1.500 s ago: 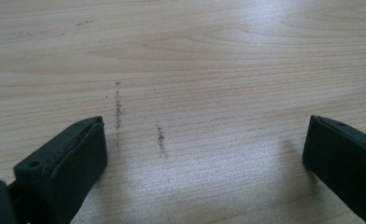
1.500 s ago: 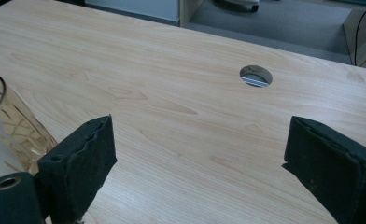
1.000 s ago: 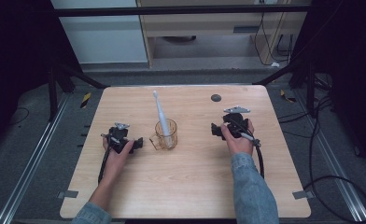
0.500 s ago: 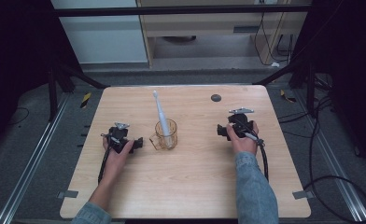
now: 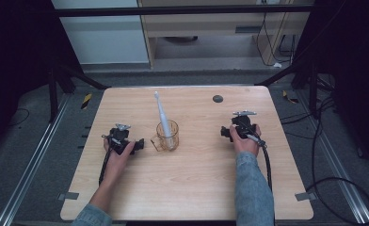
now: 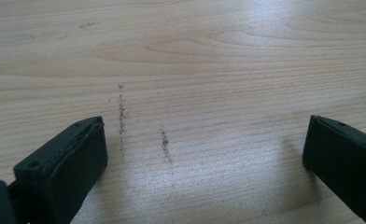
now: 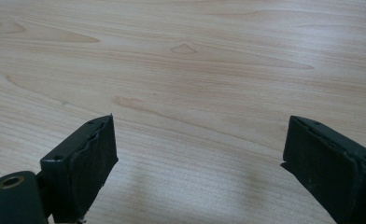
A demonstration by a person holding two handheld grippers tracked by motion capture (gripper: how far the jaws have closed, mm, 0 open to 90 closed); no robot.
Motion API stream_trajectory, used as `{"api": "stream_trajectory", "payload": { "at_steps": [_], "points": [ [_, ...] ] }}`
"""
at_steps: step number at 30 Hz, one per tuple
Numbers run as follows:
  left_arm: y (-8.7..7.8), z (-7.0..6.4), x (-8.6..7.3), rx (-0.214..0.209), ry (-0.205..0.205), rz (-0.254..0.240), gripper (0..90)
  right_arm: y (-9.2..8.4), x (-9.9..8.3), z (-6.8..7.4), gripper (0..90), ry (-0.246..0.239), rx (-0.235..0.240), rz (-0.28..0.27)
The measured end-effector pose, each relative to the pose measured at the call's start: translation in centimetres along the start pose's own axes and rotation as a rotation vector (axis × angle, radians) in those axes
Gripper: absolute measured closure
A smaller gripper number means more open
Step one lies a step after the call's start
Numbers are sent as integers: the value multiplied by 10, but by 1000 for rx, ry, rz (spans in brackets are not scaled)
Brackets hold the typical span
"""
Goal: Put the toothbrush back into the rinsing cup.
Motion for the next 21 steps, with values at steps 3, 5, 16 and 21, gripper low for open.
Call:
{"api": "stream_trajectory", "payload": {
  "at_steps": [3,5,16,21],
  "points": [
    [0,0,0,-1,1,0,0,3,-1,-3,89,12,-6,-4],
    [0,0,0,-1,1,0,0,5,-2,-5,87,22,-7,-6],
    [0,0,0,-2,2,-1,0,15,-9,-11,61,43,-49,-25],
    [0,0,0,-3,3,-1,0,19,-14,-15,60,52,-66,-15]
  ]
}}
Point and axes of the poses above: each handheld gripper's, and its own axes: y roughly forward along the jaws, x roughly out of its top, z roughly to its left, the point moved 2 cm from there along y, roughly forward along the jaws, and after that the axes turned 14 degrees about x, right-handed, at the moved point
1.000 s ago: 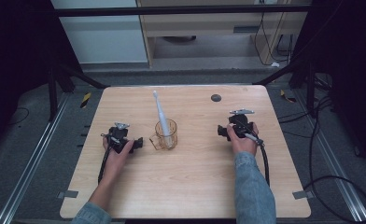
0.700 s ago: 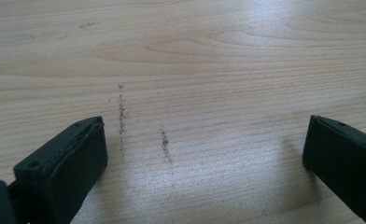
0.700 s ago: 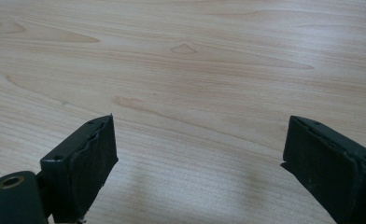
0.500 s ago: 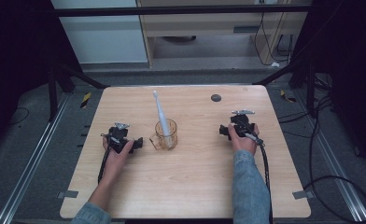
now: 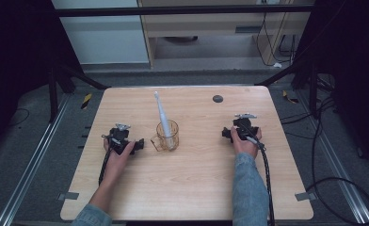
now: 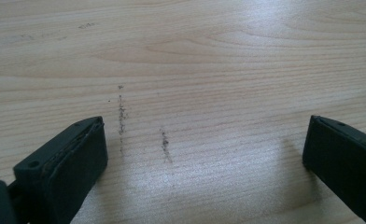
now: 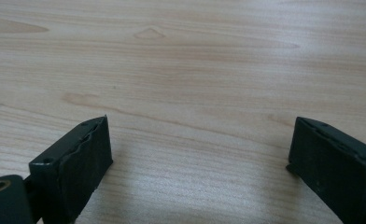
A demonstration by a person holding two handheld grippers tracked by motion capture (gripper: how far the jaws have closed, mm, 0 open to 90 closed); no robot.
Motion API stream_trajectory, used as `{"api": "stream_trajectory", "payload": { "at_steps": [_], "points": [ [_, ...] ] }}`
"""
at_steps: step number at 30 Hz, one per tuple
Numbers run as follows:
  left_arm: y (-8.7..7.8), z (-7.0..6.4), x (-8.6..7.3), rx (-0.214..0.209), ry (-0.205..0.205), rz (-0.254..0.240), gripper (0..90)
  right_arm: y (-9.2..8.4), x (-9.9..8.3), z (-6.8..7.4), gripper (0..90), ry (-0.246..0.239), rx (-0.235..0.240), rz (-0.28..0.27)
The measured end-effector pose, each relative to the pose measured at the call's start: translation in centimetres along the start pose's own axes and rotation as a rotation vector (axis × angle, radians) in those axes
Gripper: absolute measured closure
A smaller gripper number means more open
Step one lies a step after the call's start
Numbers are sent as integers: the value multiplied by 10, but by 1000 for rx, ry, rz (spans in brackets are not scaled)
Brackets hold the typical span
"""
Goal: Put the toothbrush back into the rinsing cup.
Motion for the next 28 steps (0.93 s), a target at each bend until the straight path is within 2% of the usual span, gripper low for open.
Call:
{"api": "stream_trajectory", "payload": {
  "at_steps": [8,14,15,21,28],
  "points": [
    [0,0,0,0,0,0,0,0,1,-3,66,4,-31,-2],
    [0,0,0,0,0,0,0,1,2,-6,48,26,-19,5],
    [0,0,0,0,0,0,0,1,2,-7,42,15,-18,9],
    [0,0,0,-2,2,0,0,1,2,-11,12,38,-23,14],
    [0,0,0,-3,3,-1,0,-1,0,-9,3,72,-57,9]
  ]
}}
Point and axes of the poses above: each handheld gripper's, and its own axes: y roughly forward along the jaws, x roughly out of its top, z roughly to its left, the point moved 2 cm from there along y, roughly forward along the jaws, and after that the axes turned 14 degrees about x, right-handed, at the moved point
